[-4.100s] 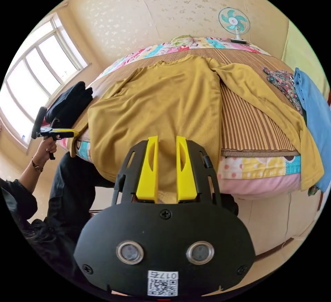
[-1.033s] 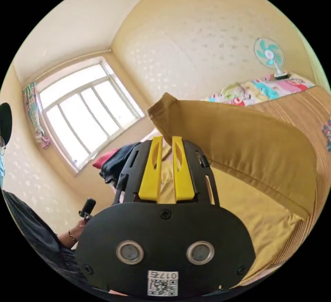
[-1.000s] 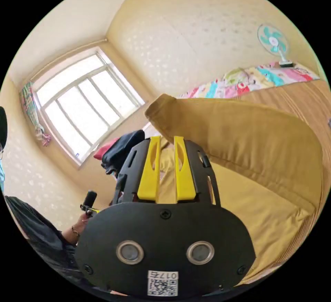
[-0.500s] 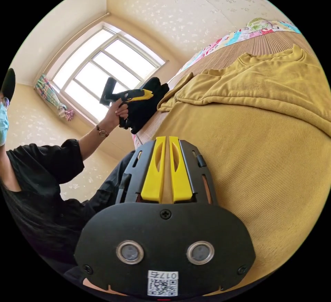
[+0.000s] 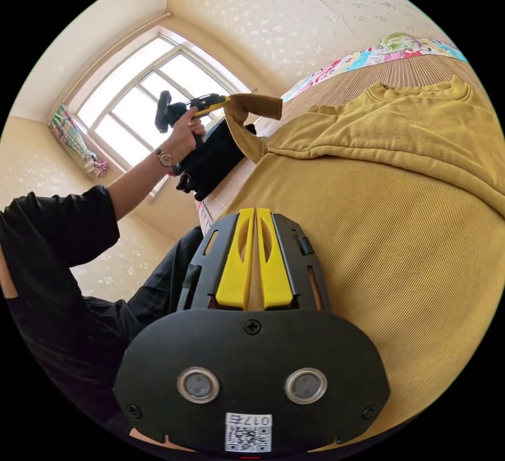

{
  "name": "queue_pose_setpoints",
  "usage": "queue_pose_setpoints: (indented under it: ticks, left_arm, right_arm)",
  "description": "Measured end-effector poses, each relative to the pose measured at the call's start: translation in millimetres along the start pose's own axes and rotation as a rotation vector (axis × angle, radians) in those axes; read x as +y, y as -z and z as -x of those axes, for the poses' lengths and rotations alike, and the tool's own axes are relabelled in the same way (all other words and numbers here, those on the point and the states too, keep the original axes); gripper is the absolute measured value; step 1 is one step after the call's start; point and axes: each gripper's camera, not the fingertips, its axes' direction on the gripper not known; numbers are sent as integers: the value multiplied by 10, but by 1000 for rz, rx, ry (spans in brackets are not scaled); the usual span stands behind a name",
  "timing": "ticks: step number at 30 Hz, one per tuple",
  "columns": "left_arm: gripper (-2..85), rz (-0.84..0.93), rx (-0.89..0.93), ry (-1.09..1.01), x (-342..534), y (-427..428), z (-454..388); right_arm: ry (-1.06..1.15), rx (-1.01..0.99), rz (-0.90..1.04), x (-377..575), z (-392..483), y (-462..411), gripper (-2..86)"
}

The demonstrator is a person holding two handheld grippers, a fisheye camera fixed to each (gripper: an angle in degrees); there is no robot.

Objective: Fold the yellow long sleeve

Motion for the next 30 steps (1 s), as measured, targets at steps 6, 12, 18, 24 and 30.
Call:
queue_pose_setpoints:
  ticks: [6,12,18,24,30]
  left_arm:
    - [20,27,548,-377,426,-97,-2186]
    - [84,328,584,-423,1441,-868,-2813]
    - [107,523,429,-387,2589,-1137,-2063]
    - [103,431,175,-263,3290,-756,-1249]
    - [7,436,19,-253,3675,-937,-1208]
  right_arm:
    - [-5,-15,1,232,-273,31,6]
    - [-20,-44,-20,423,-599,98,12]
    - [-22,-63,-14,454,-927,82,19]
    - [-103,102,-11,297,-813,671,13]
    - [-363,908,-109,732,-911,1412,14]
